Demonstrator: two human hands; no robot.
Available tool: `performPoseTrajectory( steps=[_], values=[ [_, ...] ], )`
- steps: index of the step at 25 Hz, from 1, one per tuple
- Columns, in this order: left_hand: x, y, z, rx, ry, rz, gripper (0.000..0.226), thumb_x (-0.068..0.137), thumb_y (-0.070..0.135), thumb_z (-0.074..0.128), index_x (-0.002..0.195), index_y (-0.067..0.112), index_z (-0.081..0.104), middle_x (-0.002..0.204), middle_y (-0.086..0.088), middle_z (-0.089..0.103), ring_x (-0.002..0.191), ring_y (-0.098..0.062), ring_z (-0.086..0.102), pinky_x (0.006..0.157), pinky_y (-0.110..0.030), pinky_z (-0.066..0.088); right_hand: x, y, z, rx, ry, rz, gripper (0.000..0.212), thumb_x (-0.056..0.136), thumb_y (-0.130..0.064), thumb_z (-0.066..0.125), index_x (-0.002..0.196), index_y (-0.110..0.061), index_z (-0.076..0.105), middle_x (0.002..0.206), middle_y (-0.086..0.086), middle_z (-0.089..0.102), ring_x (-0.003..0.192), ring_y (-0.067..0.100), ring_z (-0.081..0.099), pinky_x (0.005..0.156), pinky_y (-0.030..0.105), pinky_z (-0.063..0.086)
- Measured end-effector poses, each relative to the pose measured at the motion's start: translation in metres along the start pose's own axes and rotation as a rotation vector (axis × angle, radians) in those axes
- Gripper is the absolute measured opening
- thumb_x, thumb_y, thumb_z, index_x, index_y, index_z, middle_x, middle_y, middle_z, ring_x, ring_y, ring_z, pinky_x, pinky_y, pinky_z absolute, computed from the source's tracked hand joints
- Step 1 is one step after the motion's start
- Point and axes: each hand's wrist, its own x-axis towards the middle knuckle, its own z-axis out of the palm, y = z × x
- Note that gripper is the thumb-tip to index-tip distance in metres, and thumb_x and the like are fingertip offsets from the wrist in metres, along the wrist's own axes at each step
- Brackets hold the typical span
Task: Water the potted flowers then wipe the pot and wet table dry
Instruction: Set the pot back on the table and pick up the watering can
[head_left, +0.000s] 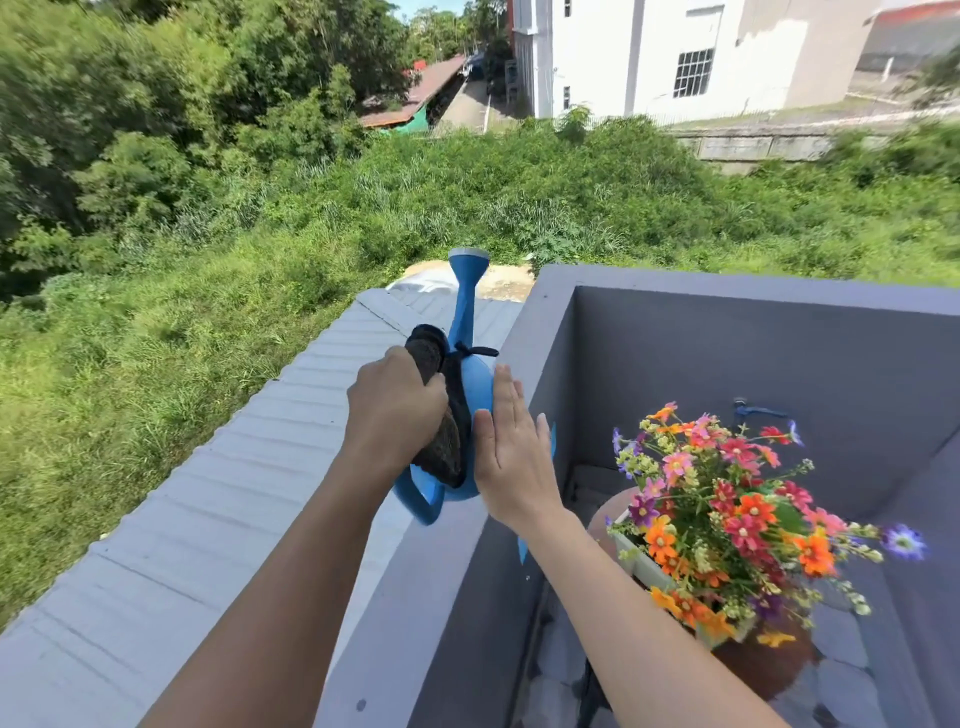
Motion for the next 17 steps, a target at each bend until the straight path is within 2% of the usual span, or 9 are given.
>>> performPoseTrajectory(
  steps=[4, 8, 10, 14, 17],
  values=[
    [-0.006, 0.065, -0.027, -0.108, 0.05, 0.145, 0.028, 0.086, 0.031, 0.054, 0.084, 0.003, 0.05, 0.078, -0.011, 0.052, 0.077, -0.033, 0.049, 0.066, -0.033, 0.035, 0.006, -0.015, -0.079, -0.015, 0.183, -0.036, 0.069, 0.093, -0.046, 0.011, 0.156, -0.017, 0.003, 0.165, -0.006, 0.003, 0.15, 0.01, -0.002, 0.119, 0.039, -0.004],
    [-0.032, 0.155, -0.022, -0.208, 0.034, 0.283, 0.027, 0.086, 0.032, 0.056, 0.086, 0.005, 0.053, 0.081, -0.01, 0.053, 0.083, -0.033, 0.051, 0.069, -0.033, 0.035, -0.018, 0.007, -0.174, -0.098, 0.36, -0.061, 0.069, 0.094, -0.043, 0.013, 0.156, -0.014, 0.006, 0.164, -0.004, 0.005, 0.151, 0.011, -0.002, 0.118, 0.034, -0.005],
    [-0.041, 0.181, -0.014, -0.25, 0.051, 0.324, 0.029, 0.086, 0.032, 0.057, 0.089, 0.003, 0.056, 0.084, -0.015, 0.057, 0.091, -0.036, 0.055, 0.07, -0.034, 0.036, -0.03, 0.017, -0.203, -0.143, 0.366, -0.056, 0.07, 0.094, -0.044, 0.013, 0.156, -0.013, 0.004, 0.164, -0.003, 0.004, 0.151, 0.011, -0.003, 0.118, 0.033, -0.005],
    [-0.105, 0.274, 0.051, -0.384, -0.064, 0.39, 0.033, 0.086, 0.034, 0.057, 0.092, 0.001, 0.06, 0.09, -0.02, 0.064, 0.094, -0.04, 0.058, 0.071, -0.035, 0.038, -0.098, 0.092, -0.3, -0.26, 0.406, 0.055, 0.069, 0.093, -0.045, 0.012, 0.155, -0.016, 0.003, 0.164, -0.003, 0.003, 0.148, 0.005, -0.005, 0.116, 0.03, -0.008],
    [-0.147, 0.315, 0.12, -0.444, -0.175, 0.331, 0.033, 0.086, 0.035, 0.055, 0.095, 0.003, 0.057, 0.098, -0.02, 0.064, 0.095, -0.04, 0.058, 0.071, -0.035, 0.037, -0.142, 0.162, -0.333, -0.25, 0.375, 0.151, 0.067, 0.094, -0.044, 0.013, 0.155, -0.019, 0.003, 0.164, -0.006, 0.006, 0.143, -0.003, -0.005, 0.115, 0.028, -0.008]
  ],
)
